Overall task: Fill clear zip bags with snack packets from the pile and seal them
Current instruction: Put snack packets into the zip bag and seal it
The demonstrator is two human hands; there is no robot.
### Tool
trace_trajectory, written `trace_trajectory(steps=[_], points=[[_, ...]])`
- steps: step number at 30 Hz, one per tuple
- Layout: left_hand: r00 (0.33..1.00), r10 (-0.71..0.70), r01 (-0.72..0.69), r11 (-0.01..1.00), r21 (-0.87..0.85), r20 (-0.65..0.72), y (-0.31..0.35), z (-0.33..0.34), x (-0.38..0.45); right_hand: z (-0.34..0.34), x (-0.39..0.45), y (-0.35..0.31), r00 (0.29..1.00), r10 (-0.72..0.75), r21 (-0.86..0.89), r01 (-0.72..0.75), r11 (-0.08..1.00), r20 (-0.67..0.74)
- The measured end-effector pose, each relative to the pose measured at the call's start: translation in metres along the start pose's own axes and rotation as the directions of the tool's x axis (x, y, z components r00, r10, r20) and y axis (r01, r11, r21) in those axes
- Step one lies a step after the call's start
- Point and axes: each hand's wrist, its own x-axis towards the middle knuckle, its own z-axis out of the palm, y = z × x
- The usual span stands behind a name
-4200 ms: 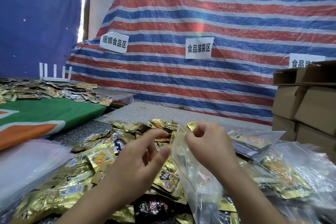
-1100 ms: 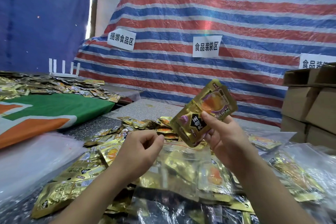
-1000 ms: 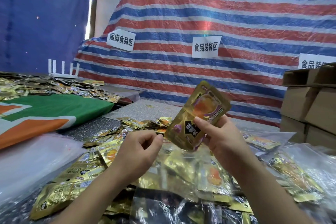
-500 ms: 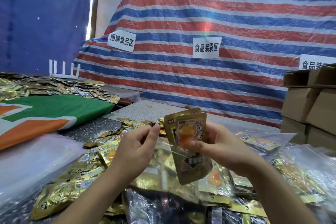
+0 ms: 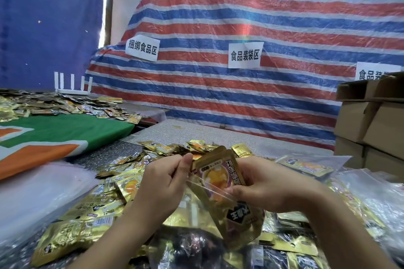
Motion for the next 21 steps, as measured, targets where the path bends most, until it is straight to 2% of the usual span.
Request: trace_trajectory(steps=[4,9,14,17,19,21], points=[[0.998,0.062,-0.060,0.996,0.061,-0.024,0.002,0.000,-0.001,-0.001,-0.004,-0.005,0.999,0.046,-0.080,-0.044,0.996,0.028],[0.990,0.137,-0.135,0.988,0.081,-0.020,0.008,0.001,-0.002,0.011,-0.002,-0.018,0.988,0.050,-0.271,-0.009,0.962,0.145],[0.993,0.117,-0.116,0.993,0.031,-0.016,0.011,0.002,0.001,0.022,0.003,-0.018,0.997,0.004,-0.349,0.025,0.937,0.083],[1.000,0.012,-0.014,0.997,-0.070,-0.020,0.010,0.001,0.000,0.017,0.004,-0.013,1.000,-0.006,-0.298,0.008,0.955,0.006],[0.986,-0.167,0.169,0.964,-0.207,0.030,0.012,0.000,0.000,0.014,0.003,-0.010,1.000,-0.011,-0.280,0.009,0.960,-0.006],[0.921,-0.361,0.390,0.849,-0.357,0.147,0.013,-0.002,0.000,0.011,0.002,-0.008,1.000,-0.007,-0.226,0.006,0.974,-0.004]])
